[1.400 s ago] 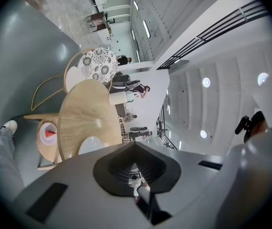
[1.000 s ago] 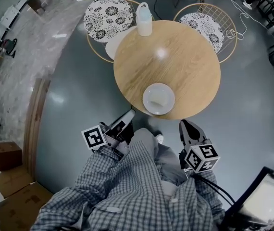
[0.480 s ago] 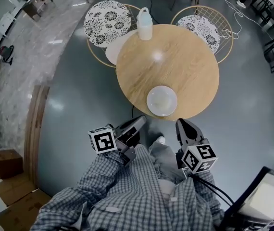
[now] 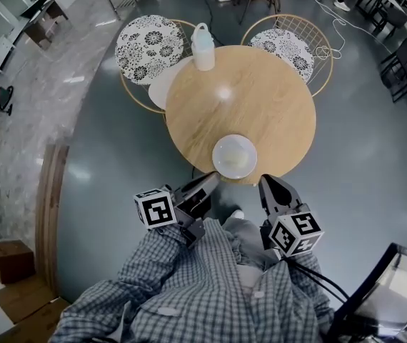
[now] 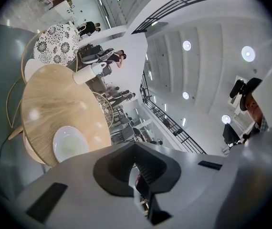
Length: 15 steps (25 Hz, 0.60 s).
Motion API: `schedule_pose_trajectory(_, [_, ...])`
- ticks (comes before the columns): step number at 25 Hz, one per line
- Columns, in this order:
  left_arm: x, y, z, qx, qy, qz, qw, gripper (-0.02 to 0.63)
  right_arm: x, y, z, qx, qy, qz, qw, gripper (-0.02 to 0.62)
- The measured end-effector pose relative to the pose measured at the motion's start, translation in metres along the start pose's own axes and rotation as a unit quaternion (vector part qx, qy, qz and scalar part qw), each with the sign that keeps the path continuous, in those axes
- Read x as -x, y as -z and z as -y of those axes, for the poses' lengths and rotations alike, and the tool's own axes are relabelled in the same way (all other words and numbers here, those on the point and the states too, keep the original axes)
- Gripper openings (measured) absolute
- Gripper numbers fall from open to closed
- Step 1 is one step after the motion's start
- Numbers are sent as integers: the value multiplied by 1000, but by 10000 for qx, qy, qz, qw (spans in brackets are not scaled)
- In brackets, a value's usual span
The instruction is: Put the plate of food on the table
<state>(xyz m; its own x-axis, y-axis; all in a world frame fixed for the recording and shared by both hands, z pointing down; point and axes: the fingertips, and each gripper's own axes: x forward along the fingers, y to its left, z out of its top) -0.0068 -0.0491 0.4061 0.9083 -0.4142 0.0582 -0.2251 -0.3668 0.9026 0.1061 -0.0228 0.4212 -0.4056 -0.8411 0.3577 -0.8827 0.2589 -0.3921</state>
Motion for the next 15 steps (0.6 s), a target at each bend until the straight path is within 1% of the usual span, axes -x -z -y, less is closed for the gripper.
schedule_pose_trajectory(4, [-10, 5, -1, -60, 46, -3, 10000, 8, -3, -1, 6, 67, -60, -27, 10000, 12])
schedule_pose_trajectory(8, [-16, 9, 1, -164, -3, -44, 9999, 8, -6, -2, 8, 101, -140, -82, 9998, 12])
schedule_pose_trajectory(15, [-22, 16, 0, -226, -69, -62, 9997, 6, -7, 0, 10, 142, -272, -171, 9994, 8])
